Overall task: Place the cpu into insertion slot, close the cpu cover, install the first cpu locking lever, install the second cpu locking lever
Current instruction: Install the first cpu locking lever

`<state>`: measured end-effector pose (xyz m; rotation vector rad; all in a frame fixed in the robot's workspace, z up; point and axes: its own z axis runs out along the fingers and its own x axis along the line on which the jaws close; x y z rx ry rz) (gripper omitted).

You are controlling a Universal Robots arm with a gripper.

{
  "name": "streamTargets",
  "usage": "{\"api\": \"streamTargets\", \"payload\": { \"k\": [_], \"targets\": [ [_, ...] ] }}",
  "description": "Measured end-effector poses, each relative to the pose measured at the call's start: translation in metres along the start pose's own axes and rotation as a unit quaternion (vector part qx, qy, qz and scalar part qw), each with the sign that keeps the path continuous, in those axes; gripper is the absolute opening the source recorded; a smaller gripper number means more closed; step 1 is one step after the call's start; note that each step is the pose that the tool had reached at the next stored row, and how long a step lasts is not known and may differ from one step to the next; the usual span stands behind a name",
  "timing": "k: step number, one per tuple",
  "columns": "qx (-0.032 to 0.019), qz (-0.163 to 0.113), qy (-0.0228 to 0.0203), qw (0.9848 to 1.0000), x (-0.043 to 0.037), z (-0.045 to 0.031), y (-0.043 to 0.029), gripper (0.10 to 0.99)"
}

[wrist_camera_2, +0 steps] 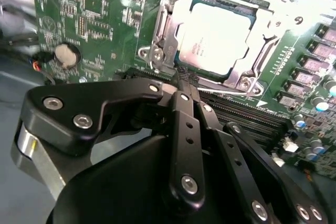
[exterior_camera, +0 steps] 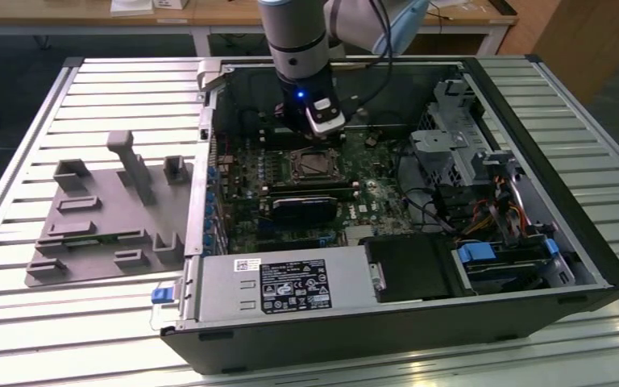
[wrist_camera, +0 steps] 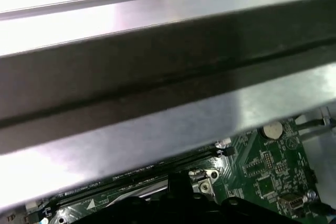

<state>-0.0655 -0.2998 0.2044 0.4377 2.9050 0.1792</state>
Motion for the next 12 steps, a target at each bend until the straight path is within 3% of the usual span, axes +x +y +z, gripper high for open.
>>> {"api": "streamTargets", "payload": {
  "k": [4, 12],
  "targets": [
    [0.0045, 0.024, -0.0037, 0.9997, 0.0003, 0.0009, 0.0003, 0.102],
    [0.0057, 0.031, -0.0047, 0.9995, 0.0008, 0.0013, 0.0017, 0.102]
  ]
}}
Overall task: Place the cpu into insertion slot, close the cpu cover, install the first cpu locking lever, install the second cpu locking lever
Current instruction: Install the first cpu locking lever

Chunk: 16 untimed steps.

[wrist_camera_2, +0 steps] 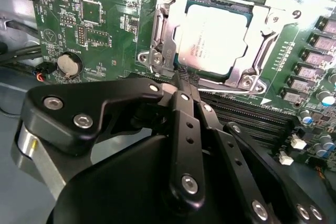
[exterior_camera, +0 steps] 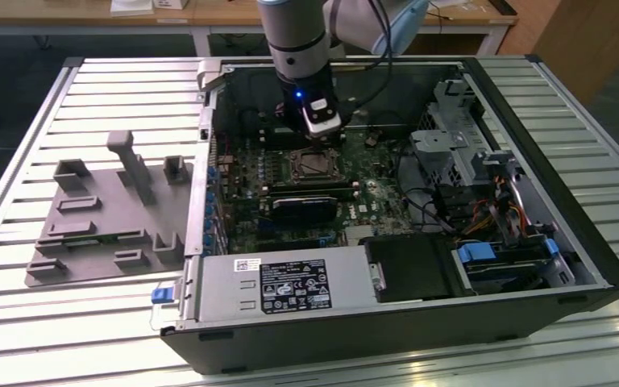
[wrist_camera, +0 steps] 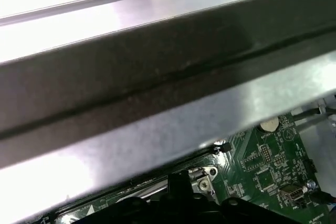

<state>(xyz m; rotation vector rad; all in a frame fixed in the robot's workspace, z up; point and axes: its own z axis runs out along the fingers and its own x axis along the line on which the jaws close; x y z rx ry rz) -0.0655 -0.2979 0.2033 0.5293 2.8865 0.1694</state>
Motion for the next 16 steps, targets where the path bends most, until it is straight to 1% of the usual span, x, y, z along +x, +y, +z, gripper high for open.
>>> {"api": "streamTargets", "payload": {
  "k": [12, 16],
  "targets": [
    [0.0039, 0.022, -0.0033, 0.9998, 0.0039, 0.0014, 0.0096, 0.102],
    [0.0049, 0.027, -0.0042, 0.9996, 0.0043, 0.0017, 0.0106, 0.102]
  ]
}}
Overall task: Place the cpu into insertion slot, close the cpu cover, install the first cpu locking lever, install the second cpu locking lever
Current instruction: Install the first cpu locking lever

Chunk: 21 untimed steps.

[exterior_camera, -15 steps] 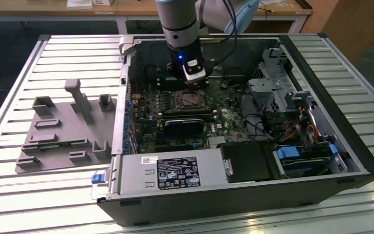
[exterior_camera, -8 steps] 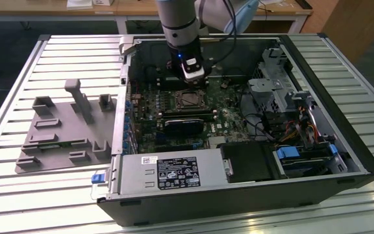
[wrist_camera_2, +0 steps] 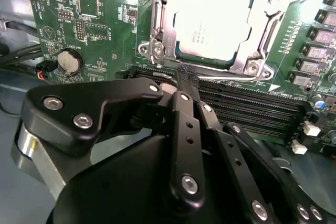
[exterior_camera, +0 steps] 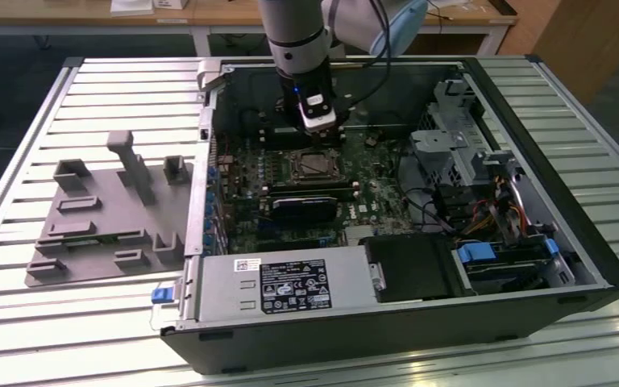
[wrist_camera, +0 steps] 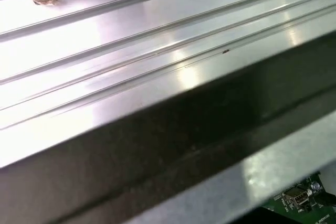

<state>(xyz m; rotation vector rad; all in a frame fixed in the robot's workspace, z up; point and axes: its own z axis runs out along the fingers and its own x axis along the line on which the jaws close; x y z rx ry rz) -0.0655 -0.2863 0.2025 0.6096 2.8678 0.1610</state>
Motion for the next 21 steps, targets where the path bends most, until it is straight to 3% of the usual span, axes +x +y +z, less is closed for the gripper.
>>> {"api": "streamTargets", "payload": {
  "k": [21],
  "targets": [
    [0.0033, 0.004, -0.0018, 1.0000, 0.0003, 0.0039, -0.0004, 0.102]
  ]
}}
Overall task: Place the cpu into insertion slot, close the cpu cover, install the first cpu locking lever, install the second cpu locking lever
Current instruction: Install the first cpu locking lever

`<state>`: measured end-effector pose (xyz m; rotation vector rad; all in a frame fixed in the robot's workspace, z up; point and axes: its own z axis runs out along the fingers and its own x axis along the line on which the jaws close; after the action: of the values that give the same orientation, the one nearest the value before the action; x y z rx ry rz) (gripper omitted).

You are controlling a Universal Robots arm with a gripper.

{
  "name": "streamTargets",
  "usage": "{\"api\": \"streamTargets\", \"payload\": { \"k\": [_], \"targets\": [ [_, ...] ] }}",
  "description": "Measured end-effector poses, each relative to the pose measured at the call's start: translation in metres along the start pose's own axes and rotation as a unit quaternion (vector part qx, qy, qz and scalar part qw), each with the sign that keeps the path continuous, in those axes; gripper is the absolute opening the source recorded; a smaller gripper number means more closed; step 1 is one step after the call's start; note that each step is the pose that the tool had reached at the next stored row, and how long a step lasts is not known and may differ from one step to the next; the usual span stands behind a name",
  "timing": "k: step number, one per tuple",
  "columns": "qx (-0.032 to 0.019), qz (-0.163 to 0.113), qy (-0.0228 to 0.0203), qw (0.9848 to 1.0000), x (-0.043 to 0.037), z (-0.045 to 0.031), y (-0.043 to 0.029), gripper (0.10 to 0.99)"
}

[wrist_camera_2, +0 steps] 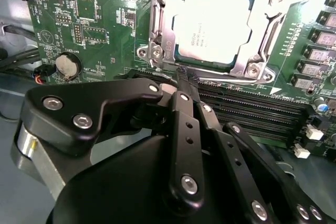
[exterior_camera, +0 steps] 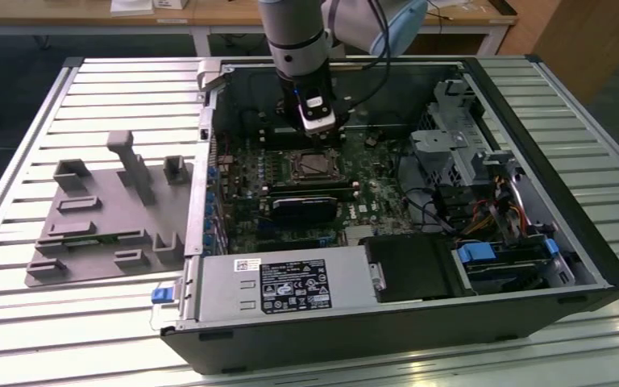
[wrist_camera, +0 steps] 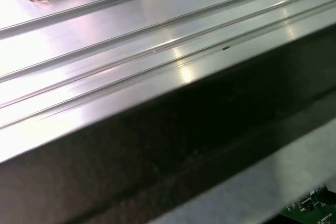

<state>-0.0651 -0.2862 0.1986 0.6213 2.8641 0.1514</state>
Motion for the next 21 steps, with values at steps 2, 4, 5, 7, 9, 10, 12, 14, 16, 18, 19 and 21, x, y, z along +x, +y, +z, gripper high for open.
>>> {"api": "streamTargets", "payload": {
  "k": [2, 4, 5, 7, 9, 10, 12, 14, 16, 18, 19, 21],
  "targets": [
    [0.0009, 0.000, -0.0004, 1.0000, 0.0000, 0.0005, 0.0000, 0.102],
    [0.0019, 0.000, -0.0008, 1.0000, 0.0000, 0.0010, 0.0000, 0.102],
    [0.0022, 0.000, -0.0010, 1.0000, 0.0000, 0.0011, -0.0001, 0.102],
    [0.0027, 0.000, -0.0012, 1.0000, 0.0001, 0.0017, -0.0001, 0.102],
    [0.0031, -0.001, -0.0013, 1.0000, 0.0002, 0.0026, -0.0003, 0.102],
    [0.0033, -0.001, -0.0013, 1.0000, 0.0003, 0.0030, -0.0005, 0.102],
    [0.0027, 0.000, -0.0015, 1.0000, 0.0005, 0.0045, -0.0007, 0.102],
    [0.0030, -0.001, -0.0013, 1.0000, 0.0006, 0.0055, -0.0009, 0.102],
    [0.0030, -0.001, -0.0012, 1.0000, 0.0006, 0.0056, -0.0010, 0.102],
    [0.0028, 0.000, -0.0012, 1.0000, 0.0006, 0.0057, -0.0010, 0.102],
    [0.0026, 0.000, -0.0011, 1.0000, 0.0006, 0.0057, -0.0010, 0.102],
    [0.0024, 0.000, -0.0012, 1.0000, 0.0005, 0.0053, -0.0009, 0.102]
  ]
}}
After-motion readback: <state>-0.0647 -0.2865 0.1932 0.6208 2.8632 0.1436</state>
